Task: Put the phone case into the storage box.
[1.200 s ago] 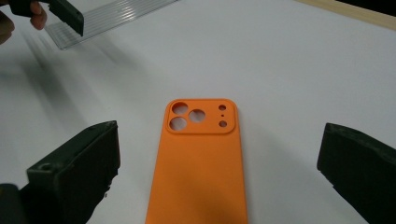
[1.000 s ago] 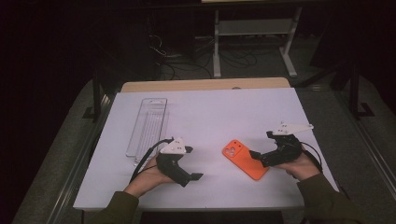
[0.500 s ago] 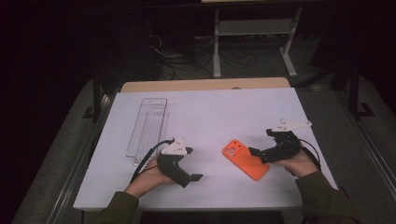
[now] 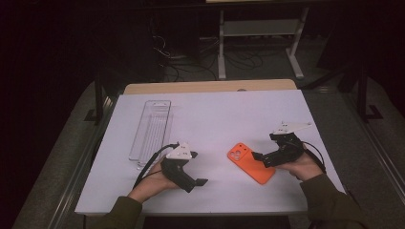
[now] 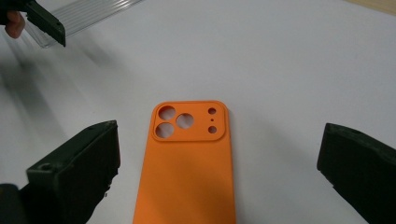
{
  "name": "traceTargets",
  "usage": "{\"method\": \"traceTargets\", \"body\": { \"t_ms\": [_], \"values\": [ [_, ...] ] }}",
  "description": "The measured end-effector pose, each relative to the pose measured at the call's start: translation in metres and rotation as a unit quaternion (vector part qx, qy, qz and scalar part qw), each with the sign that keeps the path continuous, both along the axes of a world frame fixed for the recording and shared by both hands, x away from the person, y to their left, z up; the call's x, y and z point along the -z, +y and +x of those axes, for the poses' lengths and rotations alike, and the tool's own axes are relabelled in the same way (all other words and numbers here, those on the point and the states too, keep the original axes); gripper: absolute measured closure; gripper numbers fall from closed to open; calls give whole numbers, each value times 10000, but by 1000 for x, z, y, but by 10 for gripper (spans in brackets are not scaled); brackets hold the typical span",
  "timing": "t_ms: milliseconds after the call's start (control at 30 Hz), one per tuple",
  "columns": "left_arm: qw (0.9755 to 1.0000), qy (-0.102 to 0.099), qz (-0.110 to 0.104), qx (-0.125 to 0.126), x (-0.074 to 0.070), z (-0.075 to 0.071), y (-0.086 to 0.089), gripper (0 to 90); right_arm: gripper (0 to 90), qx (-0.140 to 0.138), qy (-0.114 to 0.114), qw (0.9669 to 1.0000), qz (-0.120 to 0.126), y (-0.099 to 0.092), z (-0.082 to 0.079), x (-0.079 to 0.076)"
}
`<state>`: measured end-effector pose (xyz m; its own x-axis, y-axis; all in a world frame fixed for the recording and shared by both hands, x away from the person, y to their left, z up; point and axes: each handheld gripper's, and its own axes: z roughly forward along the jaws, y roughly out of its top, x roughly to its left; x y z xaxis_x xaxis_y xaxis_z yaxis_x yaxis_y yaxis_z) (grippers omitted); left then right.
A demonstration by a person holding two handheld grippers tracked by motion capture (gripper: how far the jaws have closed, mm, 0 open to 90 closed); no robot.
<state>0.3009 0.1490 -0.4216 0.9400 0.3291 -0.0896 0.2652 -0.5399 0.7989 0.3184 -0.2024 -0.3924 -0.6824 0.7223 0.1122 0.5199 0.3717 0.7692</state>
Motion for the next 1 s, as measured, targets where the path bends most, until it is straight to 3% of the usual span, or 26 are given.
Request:
{"method": "traceTargets", "body": {
  "t_ms": [367, 700, 1000],
  "values": [
    [10000, 4, -12, -38, 0, 0, 1, 0, 0, 67, 249, 9992, -290, 9, 1, -1],
    [9999, 18, -83, -88, -2, 3, 5, 0, 0, 65, 473, 9980, -402, 14, 5, -4],
    [9999, 5, -132, -91, -3, 4, 7, 0, 0, -51, 465, 9976, -513, 23, 11, -5]
  ]
}}
